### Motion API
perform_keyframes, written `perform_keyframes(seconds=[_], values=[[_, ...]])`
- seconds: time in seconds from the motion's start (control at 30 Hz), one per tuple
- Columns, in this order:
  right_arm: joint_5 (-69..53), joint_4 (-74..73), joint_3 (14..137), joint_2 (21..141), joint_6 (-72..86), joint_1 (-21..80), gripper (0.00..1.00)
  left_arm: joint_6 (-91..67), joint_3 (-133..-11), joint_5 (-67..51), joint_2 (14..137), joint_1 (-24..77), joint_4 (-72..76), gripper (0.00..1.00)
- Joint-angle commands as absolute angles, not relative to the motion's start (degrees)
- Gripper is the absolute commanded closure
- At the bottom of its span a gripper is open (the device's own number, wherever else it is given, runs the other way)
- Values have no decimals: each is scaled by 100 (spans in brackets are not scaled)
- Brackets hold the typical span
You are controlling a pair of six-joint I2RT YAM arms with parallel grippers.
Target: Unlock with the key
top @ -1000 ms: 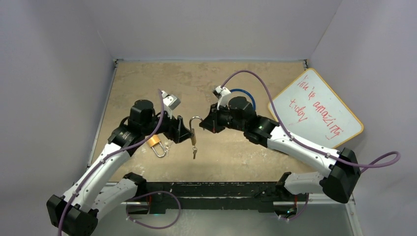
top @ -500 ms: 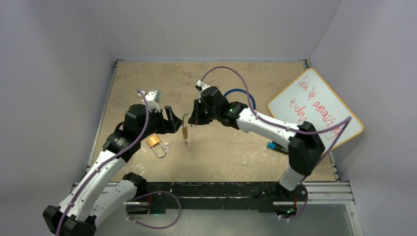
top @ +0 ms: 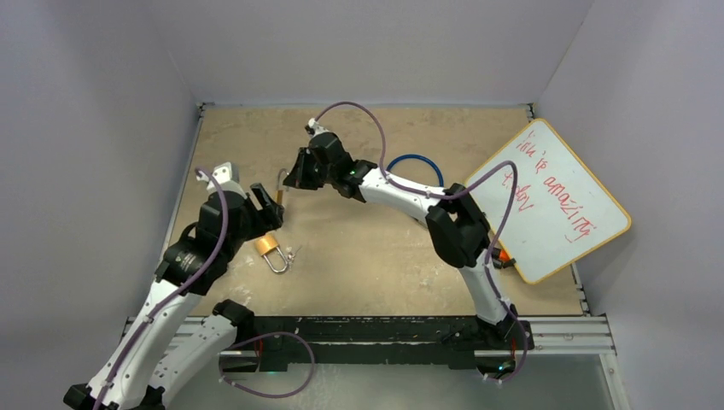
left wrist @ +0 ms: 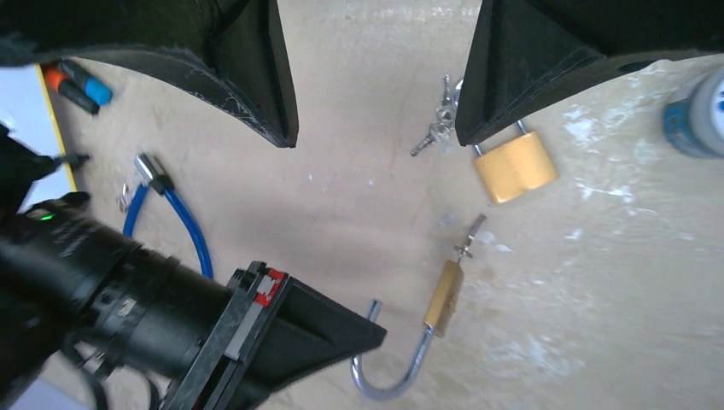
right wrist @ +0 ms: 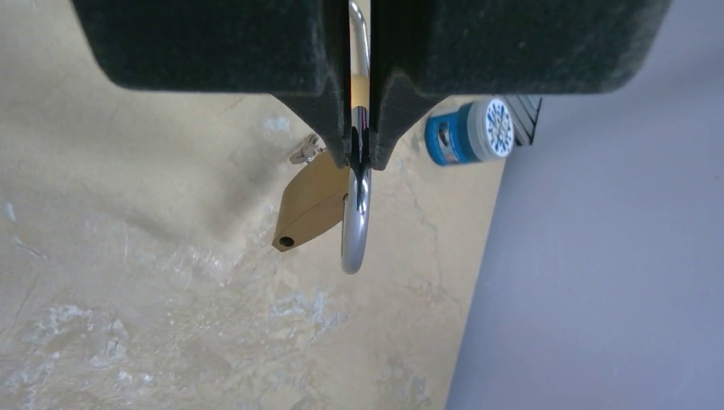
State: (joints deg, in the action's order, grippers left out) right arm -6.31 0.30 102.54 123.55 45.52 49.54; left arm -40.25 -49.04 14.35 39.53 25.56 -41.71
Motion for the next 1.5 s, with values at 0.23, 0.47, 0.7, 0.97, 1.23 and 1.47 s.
perform_keyframes(seconds=[0.23, 0.47, 0.7, 0.97, 1.23, 1.47], values=[[-1390, 1759, 10085, 12632, 5566, 4344, 100, -4138, -5242, 2177, 3556, 2558, -4563, 30], [-1921, 1891, 8880, 12126, 5419, 3894, 100, -4093, -5100, 1819, 3641, 2558, -4377, 30], [-2242, 1472, 8342, 11936, 5136, 3476, 100, -4087, -5000, 1390, 3814, 2558, -4149, 29], [-1429, 464, 8368, 11703, 4330, 3367, 62, -4170, -4886, 1175, 3996, 2558, -4105, 26], [-88, -655, 8239, 11000, 3624, 3366, 54, -4055, -4844, 1063, 4025, 2558, -4021, 26], [521, -992, 7031, 9628, 3062, 3524, 50, -4066, -4731, 940, 3956, 2557, -3979, 26]])
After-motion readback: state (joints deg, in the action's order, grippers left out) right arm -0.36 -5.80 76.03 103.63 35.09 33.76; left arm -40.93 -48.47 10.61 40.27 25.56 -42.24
